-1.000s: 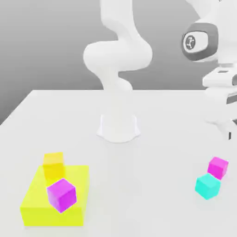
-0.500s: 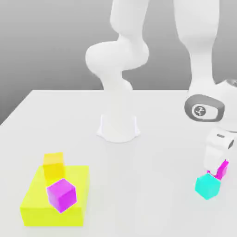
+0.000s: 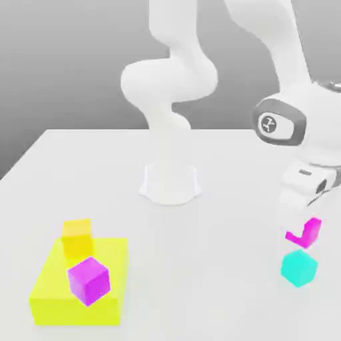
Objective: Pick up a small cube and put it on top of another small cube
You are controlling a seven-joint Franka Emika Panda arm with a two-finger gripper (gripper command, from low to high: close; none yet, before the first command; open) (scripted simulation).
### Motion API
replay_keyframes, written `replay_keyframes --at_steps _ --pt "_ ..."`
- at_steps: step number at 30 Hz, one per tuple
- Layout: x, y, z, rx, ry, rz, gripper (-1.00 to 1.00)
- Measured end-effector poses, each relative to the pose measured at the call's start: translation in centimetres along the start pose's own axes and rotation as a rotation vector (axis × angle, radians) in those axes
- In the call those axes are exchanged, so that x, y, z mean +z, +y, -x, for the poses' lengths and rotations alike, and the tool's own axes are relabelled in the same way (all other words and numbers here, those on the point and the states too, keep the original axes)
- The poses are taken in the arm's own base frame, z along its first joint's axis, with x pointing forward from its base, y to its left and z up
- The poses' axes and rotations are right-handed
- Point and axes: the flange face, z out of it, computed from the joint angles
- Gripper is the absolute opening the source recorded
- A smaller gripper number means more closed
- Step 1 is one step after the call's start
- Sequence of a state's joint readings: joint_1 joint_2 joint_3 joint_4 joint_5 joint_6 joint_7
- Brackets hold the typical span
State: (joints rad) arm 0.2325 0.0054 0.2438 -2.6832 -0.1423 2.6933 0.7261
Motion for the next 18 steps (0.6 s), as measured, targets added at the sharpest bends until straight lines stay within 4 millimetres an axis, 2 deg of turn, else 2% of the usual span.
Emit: replay_keyframes --at_steps 3,6,8,11,14,15,16,18 --pt "-1.7 7.3 -3.7 0.070 0.003 0.017 -1.00" --pt "-3.4 14.0 -5.5 0.116 -0.003 0.024 -1.00" --pt "-4.3 19.1 -6.1 0.162 -0.011 0.022 -1.00" --pt "-5.5 26.8 -5.6 0.236 -0.026 0.009 -1.00" --pt "-6.5 34.6 -3.5 0.313 -0.043 -0.019 -1.00" --pt "-6.5 36.6 -2.7 0.333 -0.047 -0.029 -1.00" --pt "-5.9 37.5 -2.3 0.342 -0.049 -0.037 -1.00" --pt "-4.1 38.0 -1.9 0.348 -0.050 -0.044 -1.00"
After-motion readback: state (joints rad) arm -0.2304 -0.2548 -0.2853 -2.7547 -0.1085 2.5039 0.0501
